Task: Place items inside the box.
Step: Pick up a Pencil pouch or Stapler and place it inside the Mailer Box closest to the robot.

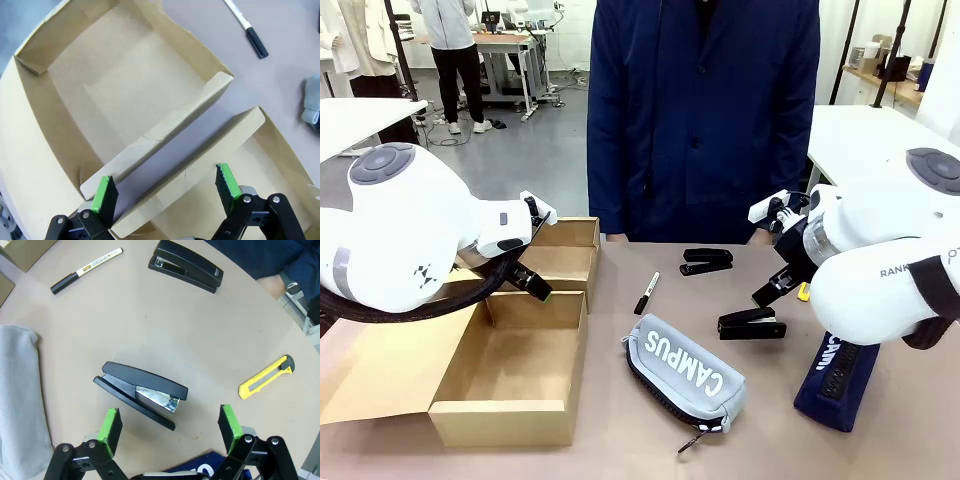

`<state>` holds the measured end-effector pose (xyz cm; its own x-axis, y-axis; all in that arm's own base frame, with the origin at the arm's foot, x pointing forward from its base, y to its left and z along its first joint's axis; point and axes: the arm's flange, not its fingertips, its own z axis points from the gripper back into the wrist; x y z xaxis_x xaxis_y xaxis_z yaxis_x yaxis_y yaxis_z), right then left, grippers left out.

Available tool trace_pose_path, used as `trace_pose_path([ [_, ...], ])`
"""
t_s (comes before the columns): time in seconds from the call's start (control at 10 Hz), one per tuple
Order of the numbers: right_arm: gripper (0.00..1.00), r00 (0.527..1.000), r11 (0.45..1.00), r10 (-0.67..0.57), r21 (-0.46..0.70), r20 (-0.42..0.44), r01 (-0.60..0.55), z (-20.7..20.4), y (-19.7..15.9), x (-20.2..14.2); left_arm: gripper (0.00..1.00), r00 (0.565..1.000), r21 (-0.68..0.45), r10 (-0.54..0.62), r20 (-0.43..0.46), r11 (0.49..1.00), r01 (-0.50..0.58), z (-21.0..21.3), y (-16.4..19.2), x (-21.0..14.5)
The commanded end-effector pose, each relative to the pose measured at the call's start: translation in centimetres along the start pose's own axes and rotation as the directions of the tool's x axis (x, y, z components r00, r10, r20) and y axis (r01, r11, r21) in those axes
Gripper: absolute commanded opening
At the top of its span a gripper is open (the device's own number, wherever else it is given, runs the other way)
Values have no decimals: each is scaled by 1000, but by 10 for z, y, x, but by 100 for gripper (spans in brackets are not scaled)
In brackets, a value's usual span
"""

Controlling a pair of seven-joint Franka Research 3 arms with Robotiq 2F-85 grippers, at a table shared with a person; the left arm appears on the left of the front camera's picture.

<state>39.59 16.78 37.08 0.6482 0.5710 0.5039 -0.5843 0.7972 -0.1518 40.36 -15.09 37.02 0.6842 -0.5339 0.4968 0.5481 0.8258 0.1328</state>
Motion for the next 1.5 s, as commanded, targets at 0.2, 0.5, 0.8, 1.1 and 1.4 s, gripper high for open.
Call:
trace_pose_path([
  [0.2, 100, 1000, 1000, -1, 0, 0, 1, 0, 0, 0, 100, 1000, 0, 0, 0, 1000, 0, 0, 0, 0],
  [0.5, 100, 999, 999, 50, 13, -12, -50, 5, -1, -3, 100, 1000, 0, 0, 0, 1000, 0, 0, 0, 0],
  [0.8, 100, 975, 972, -220, 77, -30, 222, 105, -22, 11, 100, 989, -279, 69, 130, 960, -30, 115, 6, 4],
  [1.1, 100, 908, 796, -419, 475, -13, 375, 212, -72, -36, 100, 978, -535, 200, 62, 834, -137, 199, 42, -18],
  [1.4, 100, 652, 609, -713, 689, 258, 393, 282, -157, -165, 100, 857, -777, 506, 97, 576, -252, 226, 173, -95],
])
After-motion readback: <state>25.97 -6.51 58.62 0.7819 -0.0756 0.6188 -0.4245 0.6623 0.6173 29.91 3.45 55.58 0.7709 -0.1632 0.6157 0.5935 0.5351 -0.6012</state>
